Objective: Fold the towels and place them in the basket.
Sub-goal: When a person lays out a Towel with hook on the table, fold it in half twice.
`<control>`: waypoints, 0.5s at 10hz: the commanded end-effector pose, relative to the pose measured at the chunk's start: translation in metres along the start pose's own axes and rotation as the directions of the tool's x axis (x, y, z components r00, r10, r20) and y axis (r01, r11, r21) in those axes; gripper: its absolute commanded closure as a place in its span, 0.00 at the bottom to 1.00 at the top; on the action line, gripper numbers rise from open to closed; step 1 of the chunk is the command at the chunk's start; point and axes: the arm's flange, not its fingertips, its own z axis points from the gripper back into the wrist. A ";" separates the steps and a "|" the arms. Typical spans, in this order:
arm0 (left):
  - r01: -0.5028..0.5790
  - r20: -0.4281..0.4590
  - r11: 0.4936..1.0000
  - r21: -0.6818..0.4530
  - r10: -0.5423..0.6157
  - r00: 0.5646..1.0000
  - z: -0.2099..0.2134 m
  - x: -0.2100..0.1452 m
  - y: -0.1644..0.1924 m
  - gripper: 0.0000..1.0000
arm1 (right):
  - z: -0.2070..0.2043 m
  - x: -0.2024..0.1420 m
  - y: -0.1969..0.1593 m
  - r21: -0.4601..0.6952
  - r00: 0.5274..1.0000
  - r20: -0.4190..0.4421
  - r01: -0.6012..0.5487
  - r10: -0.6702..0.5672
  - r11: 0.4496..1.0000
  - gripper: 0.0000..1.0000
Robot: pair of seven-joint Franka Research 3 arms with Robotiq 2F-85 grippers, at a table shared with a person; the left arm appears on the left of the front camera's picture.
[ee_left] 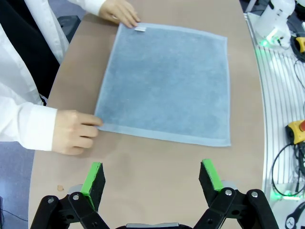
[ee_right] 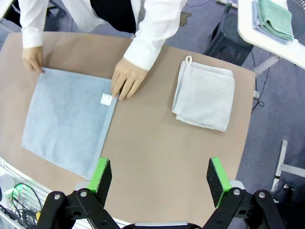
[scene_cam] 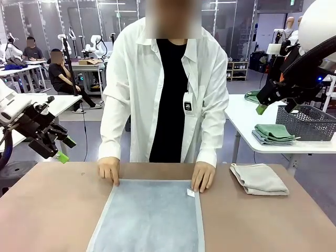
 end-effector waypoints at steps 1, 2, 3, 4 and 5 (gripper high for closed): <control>0.000 0.001 1.000 0.000 0.000 1.000 0.000 0.000 0.000 0.00 | 0.000 0.002 0.001 0.005 1.000 0.002 0.008 -0.008 1.000 0.00; 0.000 0.001 1.000 0.000 0.000 1.000 0.000 0.000 0.000 0.00 | 0.000 0.002 0.001 0.005 1.000 0.002 0.008 -0.008 1.000 0.00; 0.000 0.001 1.000 0.000 0.000 1.000 0.000 0.000 0.000 0.00 | 0.000 0.002 0.001 0.005 1.000 0.002 0.008 -0.008 1.000 0.00; 0.000 0.001 1.000 0.000 0.000 1.000 0.000 0.000 0.000 0.00 | 0.000 0.002 0.001 0.005 1.000 0.002 0.008 -0.008 1.000 0.00; 0.000 0.001 1.000 0.000 0.000 1.000 0.000 0.000 0.000 0.00 | 0.000 0.002 0.001 0.005 1.000 0.002 0.008 -0.008 1.000 0.00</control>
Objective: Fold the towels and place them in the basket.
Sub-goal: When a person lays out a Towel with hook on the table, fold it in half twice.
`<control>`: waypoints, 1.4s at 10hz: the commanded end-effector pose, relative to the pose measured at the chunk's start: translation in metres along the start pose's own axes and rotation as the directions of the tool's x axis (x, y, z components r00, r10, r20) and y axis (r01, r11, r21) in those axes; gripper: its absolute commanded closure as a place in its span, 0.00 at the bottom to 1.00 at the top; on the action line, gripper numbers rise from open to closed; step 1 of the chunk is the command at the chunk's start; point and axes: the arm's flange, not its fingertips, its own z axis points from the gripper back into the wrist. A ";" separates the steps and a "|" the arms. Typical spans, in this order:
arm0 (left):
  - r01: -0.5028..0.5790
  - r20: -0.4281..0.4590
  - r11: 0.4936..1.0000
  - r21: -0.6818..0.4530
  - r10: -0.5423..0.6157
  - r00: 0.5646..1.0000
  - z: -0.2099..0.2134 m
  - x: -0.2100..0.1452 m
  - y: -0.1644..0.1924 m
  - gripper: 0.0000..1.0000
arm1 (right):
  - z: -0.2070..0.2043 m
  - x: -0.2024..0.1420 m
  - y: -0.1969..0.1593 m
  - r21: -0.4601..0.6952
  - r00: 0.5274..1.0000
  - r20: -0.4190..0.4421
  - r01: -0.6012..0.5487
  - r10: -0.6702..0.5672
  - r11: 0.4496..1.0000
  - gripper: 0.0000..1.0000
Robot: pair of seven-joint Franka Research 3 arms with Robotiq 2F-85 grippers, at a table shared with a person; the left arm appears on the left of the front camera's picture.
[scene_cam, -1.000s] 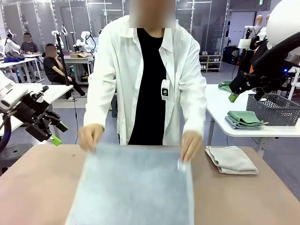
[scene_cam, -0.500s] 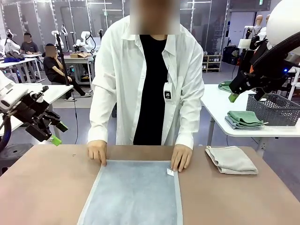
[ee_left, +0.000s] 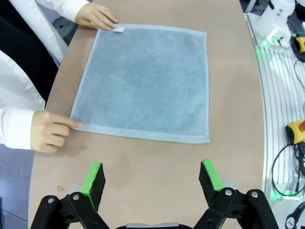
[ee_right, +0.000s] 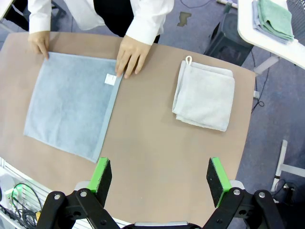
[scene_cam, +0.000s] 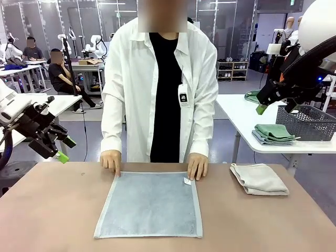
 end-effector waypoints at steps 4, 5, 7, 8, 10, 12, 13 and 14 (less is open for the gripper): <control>0.021 0.014 1.000 -0.017 -0.020 1.000 0.006 0.005 -0.002 0.00 | 0.003 0.002 0.006 0.043 0.998 -0.037 -0.051 0.053 0.998 0.00; 0.036 -0.006 0.999 -0.015 -0.036 0.999 0.005 0.014 -0.006 0.00 | 0.000 0.006 0.018 0.067 0.991 -0.065 -0.109 0.114 0.992 0.00; 0.060 -0.112 0.998 0.016 -0.058 0.992 -0.010 0.041 -0.020 0.00 | -0.020 0.010 0.055 0.145 0.948 -0.120 -0.278 0.296 0.950 0.00; 0.082 -0.177 0.996 0.015 -0.078 0.981 -0.026 0.056 -0.028 0.00 | -0.037 0.009 0.078 0.200 0.901 -0.155 -0.373 0.405 0.906 0.00; 0.095 -0.314 0.995 0.013 -0.086 0.946 -0.064 0.081 -0.044 0.00 | -0.077 -0.008 0.131 0.324 0.755 -0.164 -0.566 0.634 0.758 0.00; 0.087 -0.401 0.996 -0.008 -0.083 0.912 -0.093 0.091 -0.058 0.00 | -0.104 -0.033 0.165 0.396 0.619 -0.113 -0.690 0.778 0.606 0.00; 0.079 -0.428 0.997 -0.004 -0.073 0.901 -0.103 0.090 -0.063 0.00 | -0.112 -0.044 0.175 0.397 0.570 -0.087 -0.732 0.817 0.553 0.00; 0.057 -0.448 0.998 0.016 -0.043 0.893 -0.110 0.087 -0.066 0.00 | -0.118 -0.054 0.181 0.374 0.512 -0.035 -0.789 0.858 0.487 0.00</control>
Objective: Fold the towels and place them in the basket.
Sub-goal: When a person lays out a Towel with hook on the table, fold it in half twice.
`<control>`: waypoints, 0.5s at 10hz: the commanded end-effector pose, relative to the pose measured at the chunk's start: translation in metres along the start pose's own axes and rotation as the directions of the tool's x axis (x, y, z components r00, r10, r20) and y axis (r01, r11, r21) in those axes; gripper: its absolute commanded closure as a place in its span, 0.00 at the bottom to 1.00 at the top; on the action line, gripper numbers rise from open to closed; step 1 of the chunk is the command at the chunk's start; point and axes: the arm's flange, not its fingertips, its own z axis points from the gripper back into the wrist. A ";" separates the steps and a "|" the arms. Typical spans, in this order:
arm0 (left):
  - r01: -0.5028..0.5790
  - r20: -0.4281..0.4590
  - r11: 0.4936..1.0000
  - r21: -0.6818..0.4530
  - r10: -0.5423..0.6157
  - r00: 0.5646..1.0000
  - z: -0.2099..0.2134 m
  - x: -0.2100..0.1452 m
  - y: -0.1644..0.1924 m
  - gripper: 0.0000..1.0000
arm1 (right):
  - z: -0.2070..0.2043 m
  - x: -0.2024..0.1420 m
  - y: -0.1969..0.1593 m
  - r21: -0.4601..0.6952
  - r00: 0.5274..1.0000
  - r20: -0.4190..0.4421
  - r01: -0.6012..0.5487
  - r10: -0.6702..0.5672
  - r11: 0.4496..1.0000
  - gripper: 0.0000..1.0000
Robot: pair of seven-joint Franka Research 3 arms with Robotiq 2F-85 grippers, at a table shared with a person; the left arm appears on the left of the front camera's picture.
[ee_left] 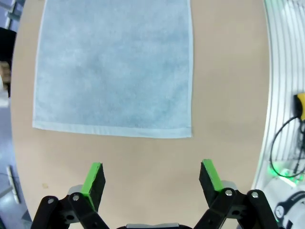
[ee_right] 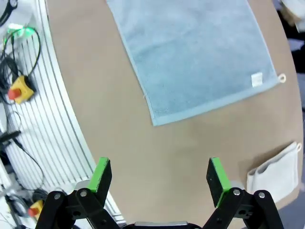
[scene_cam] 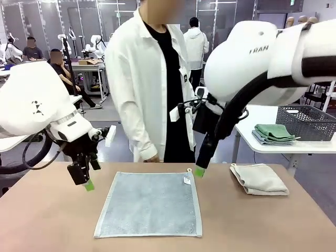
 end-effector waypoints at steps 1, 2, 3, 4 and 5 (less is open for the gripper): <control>-0.089 -0.048 0.995 0.033 0.091 0.995 -0.007 -0.002 -0.002 0.00 | -0.012 -0.013 0.009 -0.057 0.987 0.069 -0.141 0.145 0.988 0.00; -0.114 -0.064 0.993 0.030 0.116 0.991 -0.010 -0.003 -0.005 0.00 | -0.019 -0.014 0.017 -0.063 0.980 0.066 -0.184 0.188 0.981 0.00; -0.108 -0.072 0.994 0.020 0.109 0.991 -0.013 -0.003 -0.006 0.00 | -0.027 -0.015 0.020 -0.048 0.979 0.061 -0.194 0.197 0.980 0.00; -0.089 -0.076 0.996 -0.008 0.088 0.993 -0.012 -0.004 -0.010 0.00 | -0.031 -0.012 0.023 -0.036 0.987 0.044 -0.155 0.156 0.987 0.00; -0.091 -0.052 0.996 0.003 0.091 0.994 -0.011 -0.006 -0.004 0.00 | -0.017 -0.006 0.015 -0.053 0.986 0.027 -0.163 0.165 0.985 0.00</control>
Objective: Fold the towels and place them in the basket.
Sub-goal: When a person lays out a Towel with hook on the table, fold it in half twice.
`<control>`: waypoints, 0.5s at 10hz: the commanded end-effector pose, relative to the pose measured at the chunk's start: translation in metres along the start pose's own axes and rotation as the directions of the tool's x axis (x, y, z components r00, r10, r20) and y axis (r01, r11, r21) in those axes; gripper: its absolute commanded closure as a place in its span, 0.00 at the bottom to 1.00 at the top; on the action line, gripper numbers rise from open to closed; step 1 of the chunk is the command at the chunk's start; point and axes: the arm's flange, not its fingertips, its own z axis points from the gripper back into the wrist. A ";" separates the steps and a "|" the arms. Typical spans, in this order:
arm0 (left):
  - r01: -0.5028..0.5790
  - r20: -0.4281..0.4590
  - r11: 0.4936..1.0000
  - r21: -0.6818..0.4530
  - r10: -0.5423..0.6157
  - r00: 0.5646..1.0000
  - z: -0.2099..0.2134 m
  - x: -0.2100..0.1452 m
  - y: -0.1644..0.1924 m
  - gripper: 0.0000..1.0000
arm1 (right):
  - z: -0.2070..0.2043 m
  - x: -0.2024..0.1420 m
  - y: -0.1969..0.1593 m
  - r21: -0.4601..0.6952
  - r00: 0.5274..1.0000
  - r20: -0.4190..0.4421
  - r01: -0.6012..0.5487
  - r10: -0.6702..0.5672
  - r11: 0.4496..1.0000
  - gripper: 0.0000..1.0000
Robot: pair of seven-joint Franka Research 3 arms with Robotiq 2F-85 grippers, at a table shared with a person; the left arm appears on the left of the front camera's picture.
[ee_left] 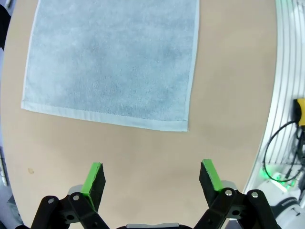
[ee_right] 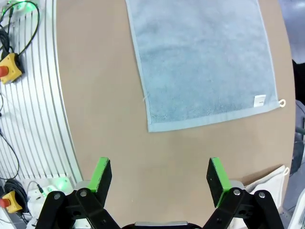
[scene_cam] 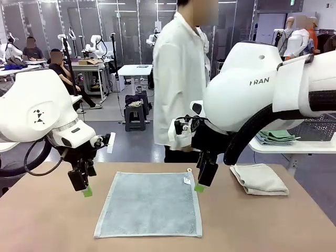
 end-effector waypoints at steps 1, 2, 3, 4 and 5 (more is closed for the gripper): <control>0.000 0.002 1.000 0.007 0.000 1.000 0.001 -0.001 0.002 0.00 | 0.008 0.003 -0.005 -0.005 1.000 0.005 0.005 -0.005 1.000 0.00; 0.000 0.002 1.000 0.007 0.000 1.000 0.001 -0.001 0.002 0.00 | 0.008 0.003 -0.005 -0.005 1.000 0.005 0.005 -0.005 1.000 0.00; 0.000 0.002 1.000 0.007 0.000 1.000 0.001 -0.001 0.002 0.00 | 0.008 0.003 -0.005 -0.005 1.000 0.005 0.005 -0.005 1.000 0.00; -0.002 0.004 1.000 -0.001 0.002 1.000 0.001 -0.001 0.001 0.00 | 0.004 0.002 -0.002 -0.006 1.000 0.006 0.000 0.000 1.000 0.00; 0.087 -0.046 0.996 0.015 -0.086 0.995 -0.003 0.007 -0.016 0.00 | -0.013 -0.002 0.003 -0.009 0.996 -0.016 -0.083 0.082 0.997 0.00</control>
